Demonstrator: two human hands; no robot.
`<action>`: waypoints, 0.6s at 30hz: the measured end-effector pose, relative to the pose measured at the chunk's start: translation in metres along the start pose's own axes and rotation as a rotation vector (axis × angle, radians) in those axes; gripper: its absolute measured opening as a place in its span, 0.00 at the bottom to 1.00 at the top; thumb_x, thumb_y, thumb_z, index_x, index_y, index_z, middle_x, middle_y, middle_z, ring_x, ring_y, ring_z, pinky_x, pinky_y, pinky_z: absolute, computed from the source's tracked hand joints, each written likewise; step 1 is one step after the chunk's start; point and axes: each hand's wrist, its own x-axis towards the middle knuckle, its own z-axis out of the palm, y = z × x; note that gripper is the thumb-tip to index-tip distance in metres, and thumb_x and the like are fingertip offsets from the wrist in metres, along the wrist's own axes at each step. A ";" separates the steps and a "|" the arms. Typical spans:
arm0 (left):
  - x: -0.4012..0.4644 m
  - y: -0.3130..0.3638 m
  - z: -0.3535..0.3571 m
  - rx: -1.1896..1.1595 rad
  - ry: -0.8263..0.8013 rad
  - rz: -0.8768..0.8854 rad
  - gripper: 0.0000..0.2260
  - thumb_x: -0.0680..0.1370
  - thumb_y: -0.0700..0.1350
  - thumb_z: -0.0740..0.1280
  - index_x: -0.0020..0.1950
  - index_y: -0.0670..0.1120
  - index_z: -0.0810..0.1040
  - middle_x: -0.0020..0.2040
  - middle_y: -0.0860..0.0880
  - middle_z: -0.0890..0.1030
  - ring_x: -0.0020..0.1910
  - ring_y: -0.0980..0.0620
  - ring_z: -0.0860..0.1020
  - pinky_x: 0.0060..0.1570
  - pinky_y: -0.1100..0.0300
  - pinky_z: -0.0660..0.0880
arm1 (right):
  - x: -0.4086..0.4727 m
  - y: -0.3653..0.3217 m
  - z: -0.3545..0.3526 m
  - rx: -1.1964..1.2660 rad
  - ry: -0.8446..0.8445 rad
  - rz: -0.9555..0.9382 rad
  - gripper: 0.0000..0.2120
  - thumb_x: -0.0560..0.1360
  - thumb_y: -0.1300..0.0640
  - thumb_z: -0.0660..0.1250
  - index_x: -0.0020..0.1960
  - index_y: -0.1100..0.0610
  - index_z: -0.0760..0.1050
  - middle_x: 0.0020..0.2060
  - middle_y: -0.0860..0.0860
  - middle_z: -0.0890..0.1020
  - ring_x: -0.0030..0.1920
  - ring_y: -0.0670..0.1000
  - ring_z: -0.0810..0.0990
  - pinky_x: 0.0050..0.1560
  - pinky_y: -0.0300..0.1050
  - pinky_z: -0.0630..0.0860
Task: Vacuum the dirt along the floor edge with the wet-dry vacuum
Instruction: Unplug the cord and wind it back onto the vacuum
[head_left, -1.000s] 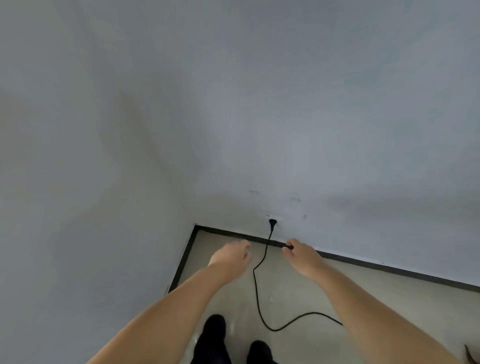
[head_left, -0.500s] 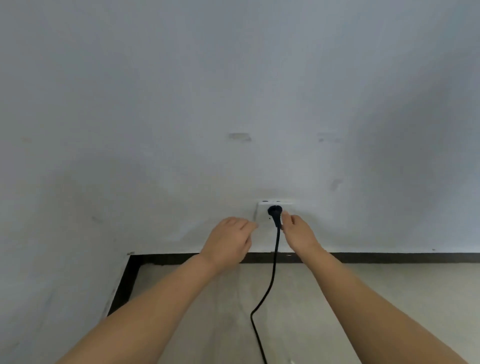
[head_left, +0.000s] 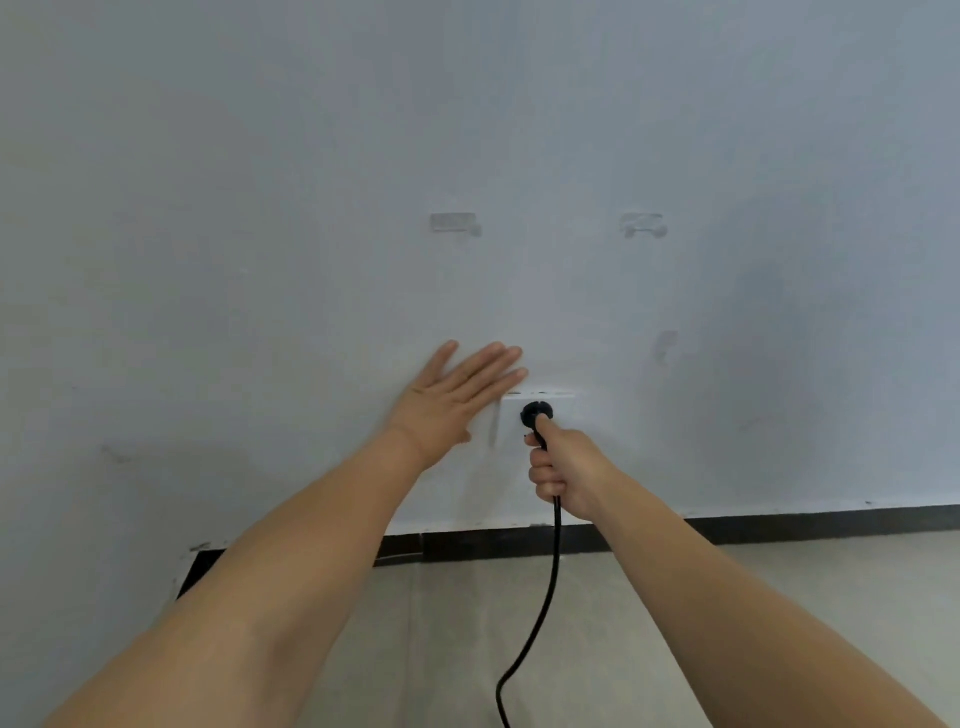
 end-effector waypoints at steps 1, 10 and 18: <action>0.001 0.001 0.000 0.014 0.005 -0.006 0.63 0.61 0.58 0.78 0.76 0.49 0.31 0.78 0.50 0.37 0.77 0.48 0.37 0.71 0.45 0.29 | 0.001 0.001 -0.001 -0.005 -0.001 0.000 0.15 0.83 0.49 0.55 0.43 0.57 0.67 0.21 0.46 0.60 0.19 0.43 0.56 0.18 0.35 0.52; 0.003 0.002 0.001 0.003 -0.004 -0.007 0.64 0.61 0.58 0.78 0.76 0.49 0.31 0.78 0.50 0.34 0.75 0.50 0.29 0.71 0.45 0.28 | -0.018 0.015 0.007 0.028 0.035 -0.028 0.16 0.84 0.50 0.53 0.39 0.56 0.64 0.18 0.45 0.59 0.17 0.44 0.55 0.16 0.35 0.52; -0.003 0.015 -0.019 -0.129 0.025 -0.065 0.59 0.63 0.48 0.78 0.78 0.47 0.37 0.78 0.47 0.34 0.77 0.47 0.35 0.72 0.40 0.32 | -0.041 -0.009 -0.024 0.412 0.085 -0.072 0.16 0.84 0.51 0.53 0.39 0.56 0.64 0.19 0.45 0.57 0.17 0.43 0.54 0.16 0.35 0.50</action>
